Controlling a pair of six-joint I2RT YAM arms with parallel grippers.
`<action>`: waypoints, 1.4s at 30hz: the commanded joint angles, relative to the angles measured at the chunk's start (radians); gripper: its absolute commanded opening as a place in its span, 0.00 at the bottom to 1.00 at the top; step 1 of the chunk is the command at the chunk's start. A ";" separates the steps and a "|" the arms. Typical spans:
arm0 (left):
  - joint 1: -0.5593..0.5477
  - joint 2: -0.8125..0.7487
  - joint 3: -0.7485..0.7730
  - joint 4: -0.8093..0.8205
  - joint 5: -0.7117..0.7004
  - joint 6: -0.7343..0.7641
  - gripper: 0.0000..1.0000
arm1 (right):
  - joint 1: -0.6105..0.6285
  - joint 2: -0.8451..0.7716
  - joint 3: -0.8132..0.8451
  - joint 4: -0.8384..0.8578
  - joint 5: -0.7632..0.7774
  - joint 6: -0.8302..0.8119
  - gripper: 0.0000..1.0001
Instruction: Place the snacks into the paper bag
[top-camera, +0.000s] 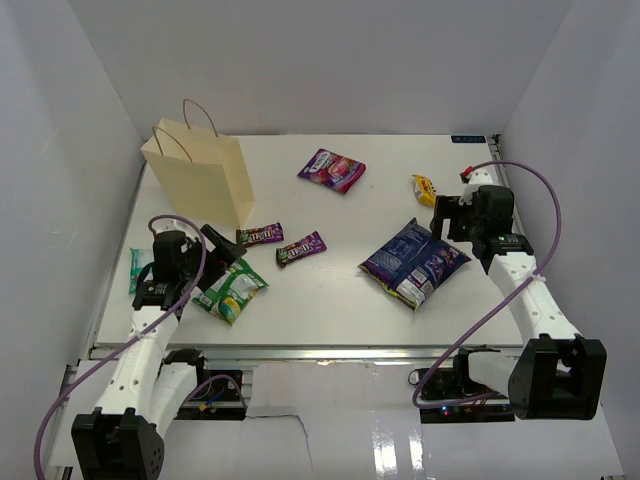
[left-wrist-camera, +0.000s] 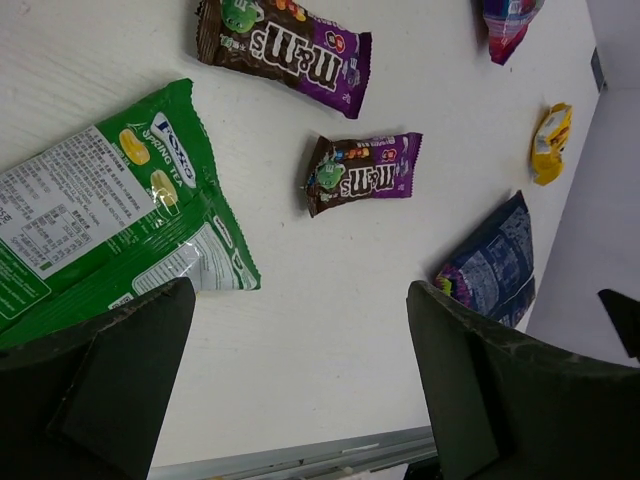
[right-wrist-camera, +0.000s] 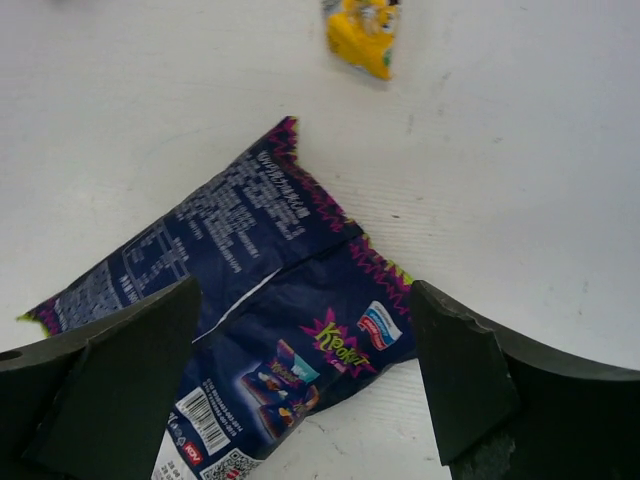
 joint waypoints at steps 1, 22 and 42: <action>0.000 -0.019 -0.044 0.027 -0.013 -0.155 0.98 | 0.003 -0.013 0.050 -0.005 -0.252 -0.178 0.90; -0.233 0.514 0.082 0.199 -0.331 -0.855 0.87 | 0.080 0.036 0.051 -0.164 -0.668 -0.576 0.90; -0.233 0.898 0.257 0.276 -0.448 -0.999 0.65 | 0.078 0.036 0.002 -0.157 -0.677 -0.585 0.90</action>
